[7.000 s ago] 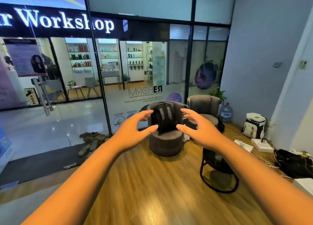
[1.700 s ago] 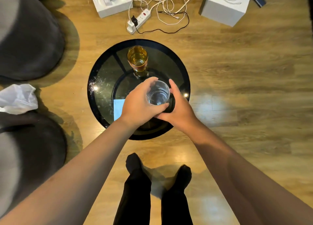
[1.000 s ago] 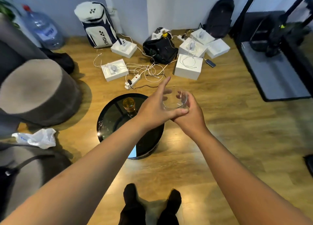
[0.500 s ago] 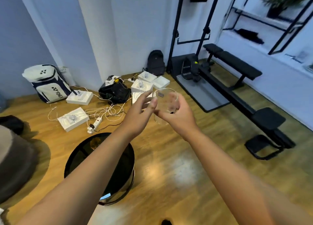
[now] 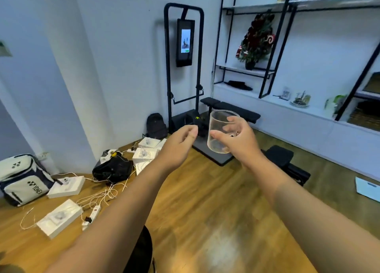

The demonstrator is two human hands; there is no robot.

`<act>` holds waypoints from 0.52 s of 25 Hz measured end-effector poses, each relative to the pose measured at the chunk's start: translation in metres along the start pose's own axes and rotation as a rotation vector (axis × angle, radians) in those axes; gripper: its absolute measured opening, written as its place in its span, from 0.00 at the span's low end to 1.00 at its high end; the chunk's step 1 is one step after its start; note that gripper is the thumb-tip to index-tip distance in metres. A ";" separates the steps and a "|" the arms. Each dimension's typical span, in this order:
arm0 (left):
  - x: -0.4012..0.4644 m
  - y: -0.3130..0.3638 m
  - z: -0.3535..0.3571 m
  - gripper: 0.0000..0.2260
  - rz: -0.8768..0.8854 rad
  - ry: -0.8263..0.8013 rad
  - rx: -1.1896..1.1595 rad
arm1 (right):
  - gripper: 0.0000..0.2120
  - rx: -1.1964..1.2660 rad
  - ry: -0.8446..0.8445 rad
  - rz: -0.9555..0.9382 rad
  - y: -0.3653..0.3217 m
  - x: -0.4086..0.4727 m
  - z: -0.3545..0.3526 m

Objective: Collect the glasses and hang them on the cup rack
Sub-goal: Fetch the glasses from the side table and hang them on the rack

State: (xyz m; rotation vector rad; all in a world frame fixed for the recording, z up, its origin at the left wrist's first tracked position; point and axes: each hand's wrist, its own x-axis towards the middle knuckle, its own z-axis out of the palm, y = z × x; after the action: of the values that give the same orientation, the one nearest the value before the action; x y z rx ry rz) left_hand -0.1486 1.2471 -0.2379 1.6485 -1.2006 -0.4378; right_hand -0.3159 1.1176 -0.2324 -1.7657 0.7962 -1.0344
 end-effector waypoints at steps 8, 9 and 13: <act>0.035 0.125 0.074 0.21 0.262 -0.148 0.057 | 0.31 0.093 0.269 0.005 -0.045 -0.006 -0.147; 0.037 0.138 0.090 0.21 0.298 -0.152 0.072 | 0.33 0.089 0.286 0.004 -0.047 -0.008 -0.166; 0.046 0.189 0.163 0.21 0.385 -0.215 0.061 | 0.32 0.063 0.343 -0.006 -0.048 -0.021 -0.250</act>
State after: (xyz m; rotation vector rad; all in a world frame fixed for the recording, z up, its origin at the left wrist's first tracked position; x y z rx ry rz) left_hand -0.3444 1.1246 -0.1317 1.3999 -1.6656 -0.3419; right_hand -0.5446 1.0578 -0.1365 -1.5584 0.9556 -1.3735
